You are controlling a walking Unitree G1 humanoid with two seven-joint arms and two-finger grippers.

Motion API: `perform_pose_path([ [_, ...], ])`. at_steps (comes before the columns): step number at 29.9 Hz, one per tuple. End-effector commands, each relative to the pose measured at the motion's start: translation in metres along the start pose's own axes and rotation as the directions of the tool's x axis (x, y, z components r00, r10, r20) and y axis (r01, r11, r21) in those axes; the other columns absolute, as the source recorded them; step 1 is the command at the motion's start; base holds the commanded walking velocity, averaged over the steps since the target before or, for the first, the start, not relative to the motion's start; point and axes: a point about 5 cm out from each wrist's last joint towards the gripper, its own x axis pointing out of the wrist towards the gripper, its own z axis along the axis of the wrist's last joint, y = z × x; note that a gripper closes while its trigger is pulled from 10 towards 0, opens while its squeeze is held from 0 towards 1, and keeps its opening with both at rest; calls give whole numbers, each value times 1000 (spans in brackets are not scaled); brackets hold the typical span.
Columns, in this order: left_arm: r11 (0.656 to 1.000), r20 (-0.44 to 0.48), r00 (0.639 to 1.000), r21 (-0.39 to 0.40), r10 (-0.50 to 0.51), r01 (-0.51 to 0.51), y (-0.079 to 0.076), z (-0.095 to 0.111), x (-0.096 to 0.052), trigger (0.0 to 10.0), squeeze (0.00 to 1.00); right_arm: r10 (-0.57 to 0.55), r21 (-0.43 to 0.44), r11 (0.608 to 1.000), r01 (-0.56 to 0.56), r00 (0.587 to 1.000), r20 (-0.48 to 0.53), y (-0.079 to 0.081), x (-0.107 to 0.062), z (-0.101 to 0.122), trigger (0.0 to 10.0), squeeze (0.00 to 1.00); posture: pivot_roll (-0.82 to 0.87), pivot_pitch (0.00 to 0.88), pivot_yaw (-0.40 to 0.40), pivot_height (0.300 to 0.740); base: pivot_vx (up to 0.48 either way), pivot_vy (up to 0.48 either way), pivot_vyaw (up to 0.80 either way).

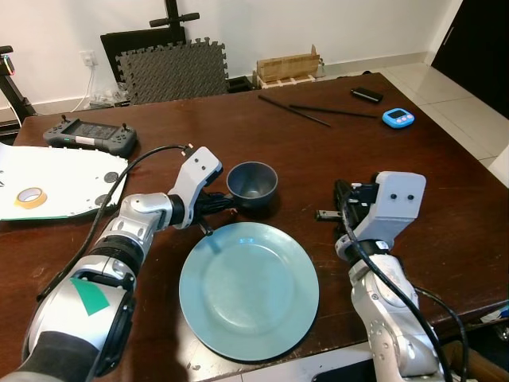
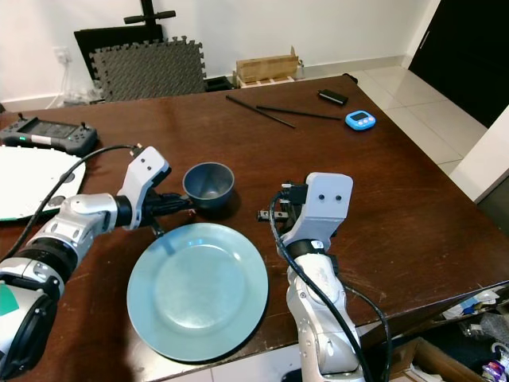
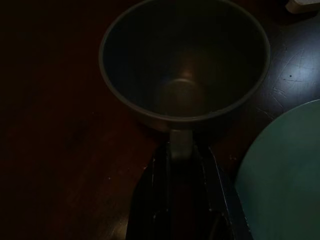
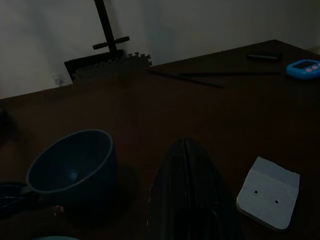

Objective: Setting the table

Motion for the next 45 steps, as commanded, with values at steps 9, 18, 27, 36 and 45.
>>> perform_pose_path([
  [9, 937, 255, 903, -47, 346, -346, 31, 42, -17, 10000, 0, 0, 10, 1000, 0, 1000, -4, -2, 0, -2, 10000, 0, -69, 224, 64, 740, 0, 0, 0],
  [18, 920, 176, 905, -144, 387, -365, -15, 34, -21, 10000, 0, 39, -17, 999, -39, 999, 30, 3, 8, 2, 10000, 0, -20, 171, 45, 740, 0, 0, 0],
  [27, 921, 171, 912, 49, 373, -386, -41, 47, -76, 10000, 0, 81, -3, 997, -81, 993, 81, 11, 18, 8, 10000, 0, 68, 128, 23, 740, 0, 0, 0],
  [36, 883, 58, 881, -42, 469, -467, -59, 34, -103, 10000, 0, 92, 3, 996, -93, 992, 88, 16, 19, 4, 10000, 0, 77, 106, 24, 740, 0, 0, 0],
  [45, 821, 18, 824, -105, 566, -562, -59, 16, -101, 10000, 0, 54, -9, 999, -53, 996, 69, 9, 17, -3, 10000, 0, 61, 102, 19, 740, 0, 0, 0],
])
